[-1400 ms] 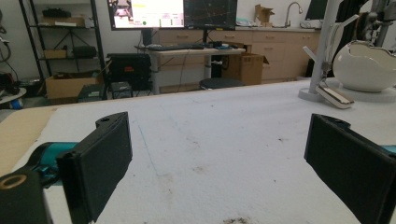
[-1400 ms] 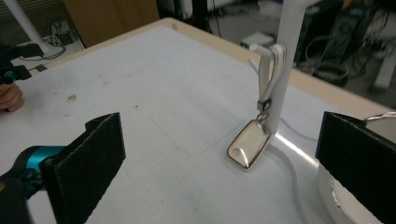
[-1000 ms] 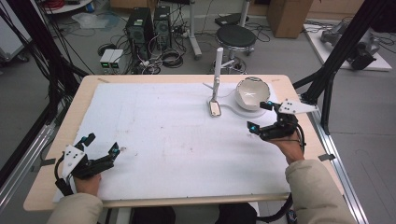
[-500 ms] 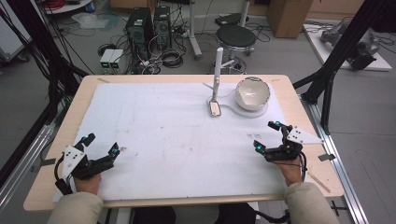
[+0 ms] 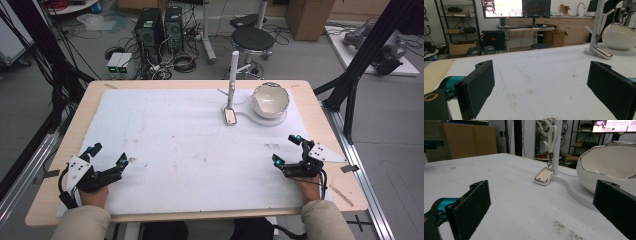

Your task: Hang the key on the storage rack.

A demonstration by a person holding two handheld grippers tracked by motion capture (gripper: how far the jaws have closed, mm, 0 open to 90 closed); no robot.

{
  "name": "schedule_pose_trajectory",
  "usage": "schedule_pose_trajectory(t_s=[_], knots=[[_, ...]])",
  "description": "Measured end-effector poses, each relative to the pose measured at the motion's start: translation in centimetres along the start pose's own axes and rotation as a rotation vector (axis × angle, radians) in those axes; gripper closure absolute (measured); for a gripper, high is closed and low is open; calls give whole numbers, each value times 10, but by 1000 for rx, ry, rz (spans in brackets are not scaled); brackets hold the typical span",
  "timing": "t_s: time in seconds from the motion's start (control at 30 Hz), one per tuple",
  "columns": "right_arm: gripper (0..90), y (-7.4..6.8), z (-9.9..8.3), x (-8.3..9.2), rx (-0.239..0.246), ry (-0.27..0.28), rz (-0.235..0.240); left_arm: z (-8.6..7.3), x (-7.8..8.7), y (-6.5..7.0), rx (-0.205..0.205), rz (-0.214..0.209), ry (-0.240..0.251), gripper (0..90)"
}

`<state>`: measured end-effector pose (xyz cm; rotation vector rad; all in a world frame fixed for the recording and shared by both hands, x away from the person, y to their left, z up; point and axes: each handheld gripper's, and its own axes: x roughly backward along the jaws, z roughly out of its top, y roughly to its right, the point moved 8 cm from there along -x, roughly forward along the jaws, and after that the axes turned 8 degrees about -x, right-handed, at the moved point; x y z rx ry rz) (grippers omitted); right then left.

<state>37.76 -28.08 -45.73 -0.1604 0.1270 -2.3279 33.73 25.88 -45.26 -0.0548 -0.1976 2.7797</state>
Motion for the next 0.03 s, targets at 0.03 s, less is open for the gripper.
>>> schedule_pose_trajectory(t_s=[0.03], knots=[[5,0,0,0,0,1,-4,0,0,0,1,1,3,79]])
